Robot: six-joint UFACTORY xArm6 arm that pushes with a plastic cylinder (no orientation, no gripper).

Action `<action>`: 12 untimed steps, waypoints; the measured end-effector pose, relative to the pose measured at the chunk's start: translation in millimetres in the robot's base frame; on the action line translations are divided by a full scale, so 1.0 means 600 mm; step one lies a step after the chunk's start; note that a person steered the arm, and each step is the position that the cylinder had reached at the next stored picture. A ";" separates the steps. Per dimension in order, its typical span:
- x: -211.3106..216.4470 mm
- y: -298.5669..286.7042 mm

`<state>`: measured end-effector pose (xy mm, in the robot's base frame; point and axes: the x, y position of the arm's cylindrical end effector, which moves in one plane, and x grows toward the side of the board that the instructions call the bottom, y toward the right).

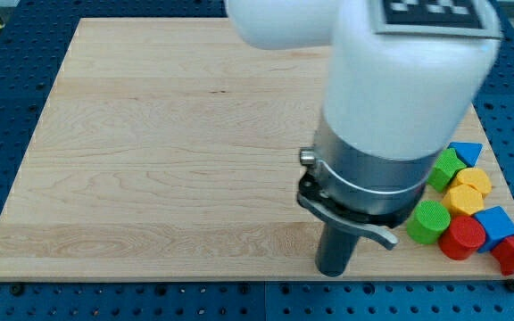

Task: Move your arm towards red circle

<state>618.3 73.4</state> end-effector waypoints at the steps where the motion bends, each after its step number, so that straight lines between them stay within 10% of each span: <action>1: 0.001 0.018; 12: 0.000 0.148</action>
<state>618.4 162.1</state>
